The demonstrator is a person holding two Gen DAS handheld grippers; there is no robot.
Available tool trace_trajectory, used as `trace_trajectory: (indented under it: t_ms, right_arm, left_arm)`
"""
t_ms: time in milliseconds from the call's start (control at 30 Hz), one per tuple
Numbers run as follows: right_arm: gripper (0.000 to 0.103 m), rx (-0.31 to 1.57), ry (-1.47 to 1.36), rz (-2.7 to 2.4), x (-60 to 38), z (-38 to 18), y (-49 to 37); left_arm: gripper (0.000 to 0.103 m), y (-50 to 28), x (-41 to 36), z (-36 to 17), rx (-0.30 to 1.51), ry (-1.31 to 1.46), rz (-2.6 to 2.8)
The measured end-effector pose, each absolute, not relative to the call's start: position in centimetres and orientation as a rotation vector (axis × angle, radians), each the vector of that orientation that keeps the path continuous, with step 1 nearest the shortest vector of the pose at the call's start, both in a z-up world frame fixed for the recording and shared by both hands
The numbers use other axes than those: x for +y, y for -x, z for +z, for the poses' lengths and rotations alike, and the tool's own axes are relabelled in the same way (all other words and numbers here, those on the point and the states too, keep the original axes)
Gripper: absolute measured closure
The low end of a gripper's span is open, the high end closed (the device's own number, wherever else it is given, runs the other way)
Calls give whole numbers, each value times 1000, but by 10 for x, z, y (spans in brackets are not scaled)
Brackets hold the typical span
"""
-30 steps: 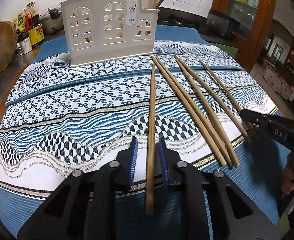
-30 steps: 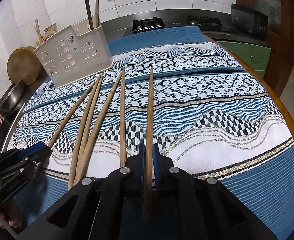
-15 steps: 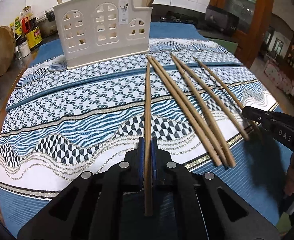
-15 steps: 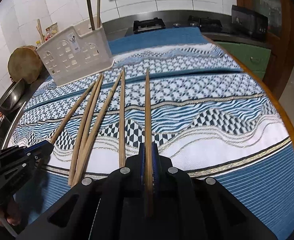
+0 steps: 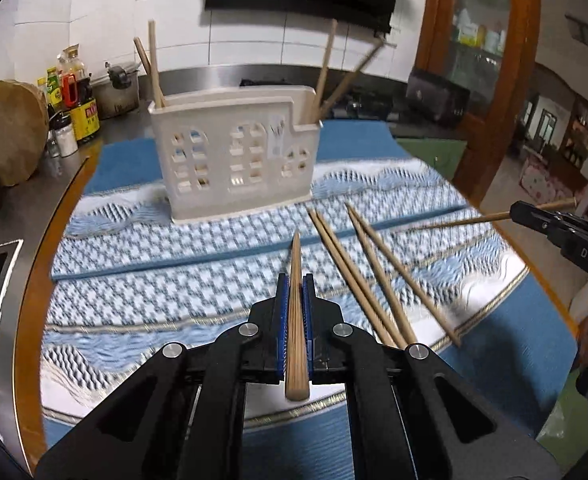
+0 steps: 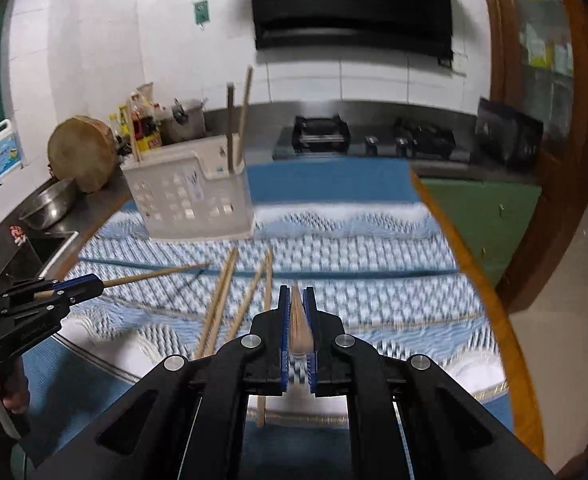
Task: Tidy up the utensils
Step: 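Close the left tool on another chopstick and lift while the right tool grasps one too, then carry the left tool's chopstick upright into the holder while the right tool inserts its own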
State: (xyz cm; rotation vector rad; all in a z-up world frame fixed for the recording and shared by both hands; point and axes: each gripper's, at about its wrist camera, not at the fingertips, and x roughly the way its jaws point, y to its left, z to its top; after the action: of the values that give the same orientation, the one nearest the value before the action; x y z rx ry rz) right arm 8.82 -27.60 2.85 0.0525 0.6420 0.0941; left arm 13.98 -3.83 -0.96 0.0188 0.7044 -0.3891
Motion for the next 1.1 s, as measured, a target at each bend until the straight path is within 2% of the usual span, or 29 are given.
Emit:
trace_trajectory:
  t_ms: [600,767,1100]
  right_arm:
    - [96,566,6,330,-228,171,-183]
    - [96,592,44,318,-206,174,-214]
    - [96,708,66,298,-186,134,-267]
  left_arm:
    - [98,-177,-9,53,629,-15,-378]
    - [98,-180,5,82,581,-12,-370]
    - [98,-198,25,165,404,19,-314]
